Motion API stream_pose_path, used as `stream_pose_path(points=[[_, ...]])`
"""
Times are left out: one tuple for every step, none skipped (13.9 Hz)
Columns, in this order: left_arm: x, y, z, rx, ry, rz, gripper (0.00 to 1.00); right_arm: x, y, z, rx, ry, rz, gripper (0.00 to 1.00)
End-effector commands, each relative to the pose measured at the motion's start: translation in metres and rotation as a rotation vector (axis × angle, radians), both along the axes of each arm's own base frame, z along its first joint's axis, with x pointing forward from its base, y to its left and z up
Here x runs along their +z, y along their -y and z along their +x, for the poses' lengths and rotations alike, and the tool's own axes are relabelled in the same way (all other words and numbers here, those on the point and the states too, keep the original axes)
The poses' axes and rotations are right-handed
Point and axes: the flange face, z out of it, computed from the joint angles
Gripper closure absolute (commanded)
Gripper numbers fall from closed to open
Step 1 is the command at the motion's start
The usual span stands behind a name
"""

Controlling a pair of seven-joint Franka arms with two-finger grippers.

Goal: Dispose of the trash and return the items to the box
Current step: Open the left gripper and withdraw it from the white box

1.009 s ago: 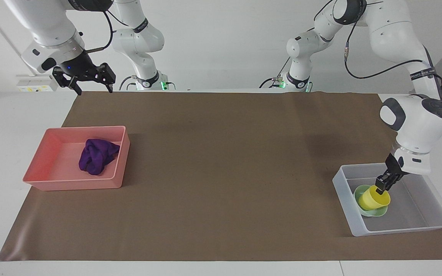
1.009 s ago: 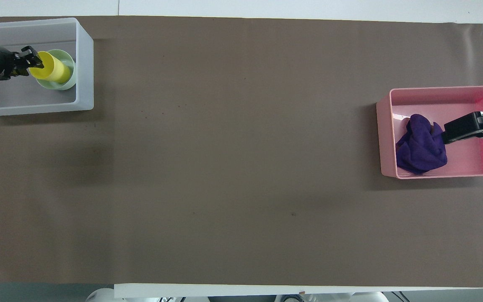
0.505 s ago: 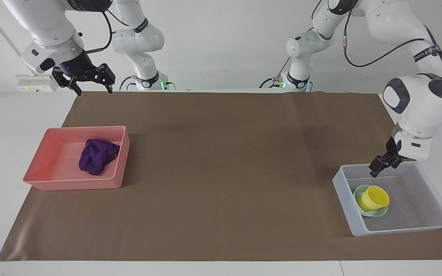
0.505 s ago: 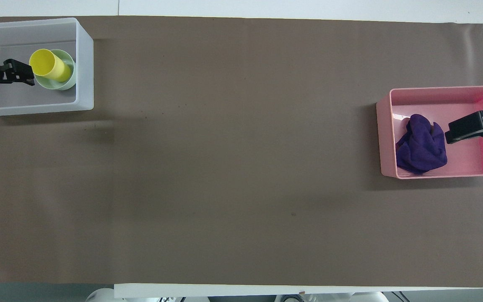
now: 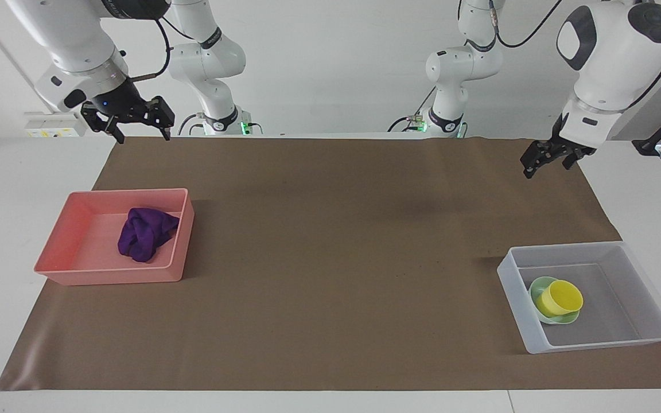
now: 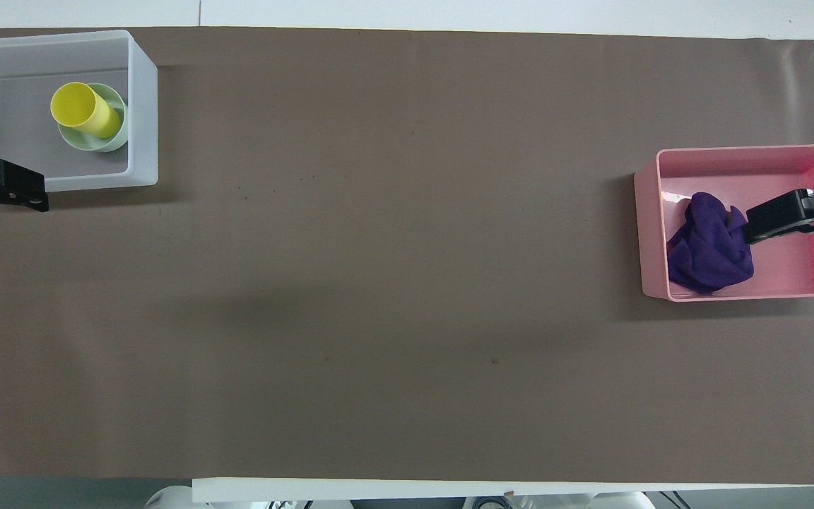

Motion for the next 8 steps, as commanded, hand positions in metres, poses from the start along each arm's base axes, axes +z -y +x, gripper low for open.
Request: stream_pose_path(points=[[0.005, -0.007, -0.008, -0.118, -0.011, -0.054, 0.00, 0.000, 0.001, -0.005, 0.001, 0.017, 0.016, 0.00], [0.016, -0.011, -0.001, -0.147, 0.021, -0.076, 0.00, 0.000, 0.001, -0.005, 0.002, 0.019, 0.016, 0.00], [0.021, -0.010, 0.009, -0.184, 0.049, -0.068, 0.01, 0.001, 0.001, -0.005, 0.005, 0.020, 0.015, 0.00], [0.026, -0.013, 0.016, -0.203, 0.068, -0.063, 0.01, 0.000, 0.001, -0.005, 0.004, 0.019, 0.017, 0.00], [0.029, -0.015, 0.017, -0.202, 0.078, -0.064, 0.01, 0.000, 0.001, -0.005, -0.001, 0.020, 0.016, 0.00], [0.028, -0.021, 0.018, -0.191, 0.072, -0.066, 0.01, 0.000, 0.001, -0.005, 0.001, 0.020, 0.016, 0.00], [0.029, -0.026, 0.018, -0.182, 0.072, -0.067, 0.01, -0.001, 0.000, -0.005, 0.004, 0.019, 0.016, 0.00], [0.029, -0.028, 0.018, -0.175, 0.073, -0.071, 0.01, 0.000, 0.001, -0.005, 0.002, 0.020, 0.016, 0.00]])
